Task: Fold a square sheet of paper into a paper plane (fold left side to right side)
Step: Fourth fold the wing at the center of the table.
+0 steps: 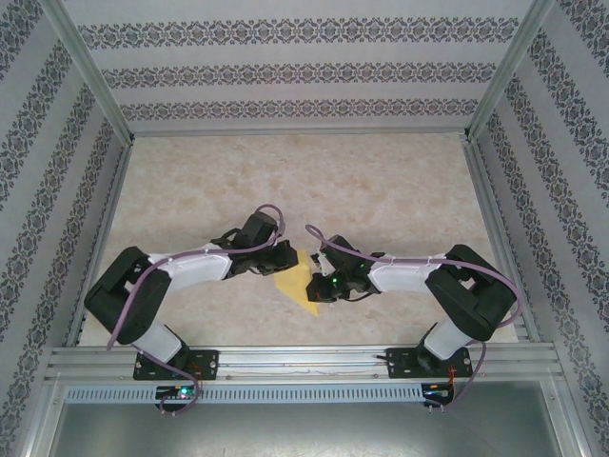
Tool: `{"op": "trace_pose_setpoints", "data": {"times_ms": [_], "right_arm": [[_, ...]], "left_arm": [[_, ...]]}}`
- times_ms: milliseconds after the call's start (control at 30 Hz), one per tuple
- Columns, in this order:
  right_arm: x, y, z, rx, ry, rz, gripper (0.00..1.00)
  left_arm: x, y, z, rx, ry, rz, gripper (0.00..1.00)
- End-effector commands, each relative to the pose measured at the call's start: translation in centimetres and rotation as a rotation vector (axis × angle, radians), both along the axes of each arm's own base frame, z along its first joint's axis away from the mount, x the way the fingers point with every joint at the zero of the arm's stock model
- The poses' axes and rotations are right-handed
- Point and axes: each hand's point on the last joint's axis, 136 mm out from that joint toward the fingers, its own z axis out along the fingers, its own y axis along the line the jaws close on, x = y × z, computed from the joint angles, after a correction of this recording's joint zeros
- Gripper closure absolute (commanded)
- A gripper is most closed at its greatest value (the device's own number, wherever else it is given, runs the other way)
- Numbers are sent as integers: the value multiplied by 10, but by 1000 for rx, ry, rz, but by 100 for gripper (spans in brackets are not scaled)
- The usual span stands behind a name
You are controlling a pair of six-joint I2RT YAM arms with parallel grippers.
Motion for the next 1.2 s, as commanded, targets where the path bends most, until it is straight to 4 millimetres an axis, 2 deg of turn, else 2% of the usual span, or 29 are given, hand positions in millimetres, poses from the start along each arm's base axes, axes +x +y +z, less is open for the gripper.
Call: {"op": "trace_pose_setpoints", "data": {"times_ms": [0, 300, 667, 933, 1167], "right_arm": [[-26, -58, -51, -298, 70, -3, 100], [-29, -60, -57, -345, 67, 19, 100], [-28, -59, -58, -392, 57, 48, 100], [-36, -67, -59, -440, 87, 80, 100], [-41, -72, -59, -471, 106, 103, 100]], "left_arm": [[-14, 6, -5, 19, -8, -39, 94], [-31, -23, -8, -62, -13, -104, 96], [-27, -33, -32, -50, 41, -87, 96], [-28, -14, -64, 41, 68, -22, 96], [-25, 2, -76, 71, 74, 24, 96]]}}
